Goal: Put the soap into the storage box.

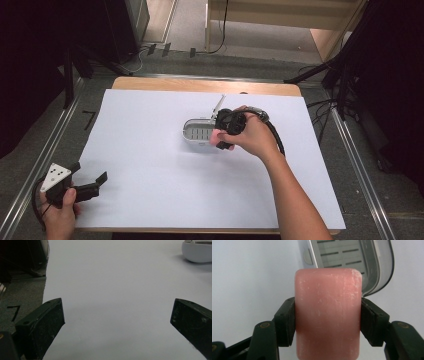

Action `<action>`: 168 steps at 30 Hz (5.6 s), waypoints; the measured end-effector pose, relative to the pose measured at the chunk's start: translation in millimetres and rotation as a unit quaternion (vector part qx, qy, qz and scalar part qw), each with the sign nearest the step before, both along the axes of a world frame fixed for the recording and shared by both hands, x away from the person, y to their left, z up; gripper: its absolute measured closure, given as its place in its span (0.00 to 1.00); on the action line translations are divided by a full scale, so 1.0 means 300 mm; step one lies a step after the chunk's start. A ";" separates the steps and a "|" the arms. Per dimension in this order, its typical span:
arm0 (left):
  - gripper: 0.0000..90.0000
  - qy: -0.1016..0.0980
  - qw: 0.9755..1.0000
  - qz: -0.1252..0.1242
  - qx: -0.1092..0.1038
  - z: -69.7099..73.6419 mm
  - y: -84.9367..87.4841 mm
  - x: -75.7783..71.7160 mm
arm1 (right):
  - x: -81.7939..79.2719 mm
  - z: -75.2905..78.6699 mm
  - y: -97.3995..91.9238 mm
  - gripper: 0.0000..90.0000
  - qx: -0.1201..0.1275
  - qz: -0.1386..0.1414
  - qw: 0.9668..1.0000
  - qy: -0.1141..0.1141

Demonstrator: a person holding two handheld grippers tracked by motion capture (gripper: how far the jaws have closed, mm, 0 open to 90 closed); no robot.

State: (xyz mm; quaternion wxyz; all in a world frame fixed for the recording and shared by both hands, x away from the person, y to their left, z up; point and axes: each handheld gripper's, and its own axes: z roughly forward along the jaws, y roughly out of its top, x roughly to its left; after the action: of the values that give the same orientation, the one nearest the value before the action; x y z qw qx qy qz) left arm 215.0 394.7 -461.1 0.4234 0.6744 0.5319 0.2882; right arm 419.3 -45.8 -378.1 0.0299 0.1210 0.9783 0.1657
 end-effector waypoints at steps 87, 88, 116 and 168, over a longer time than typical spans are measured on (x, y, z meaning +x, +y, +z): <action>0.00 -0.007 1.000 -0.003 0.002 0.000 -0.002 -0.004 | 0.146 0.011 0.147 0.43 0.035 0.047 0.998 -0.005; 0.00 -0.007 1.000 -0.002 0.003 -0.001 -0.003 -0.004 | 0.137 0.014 0.135 0.43 0.036 0.043 0.998 -0.008; 0.00 -0.004 1.000 -0.002 -0.003 -0.001 0.000 -0.002 | 0.010 -0.078 -0.104 0.31 0.053 -0.016 0.998 0.008; 0.00 -0.001 1.000 0.001 -0.002 0.000 0.001 -0.002 | -0.363 -0.298 -0.687 0.00 0.221 -0.227 0.948 -0.044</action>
State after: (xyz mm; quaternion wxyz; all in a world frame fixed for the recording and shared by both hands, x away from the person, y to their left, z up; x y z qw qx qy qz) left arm 214.4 394.9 -461.0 0.4246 0.6731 0.5324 0.2884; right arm 310.4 -251.9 -467.5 0.0824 0.3356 0.8617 0.3716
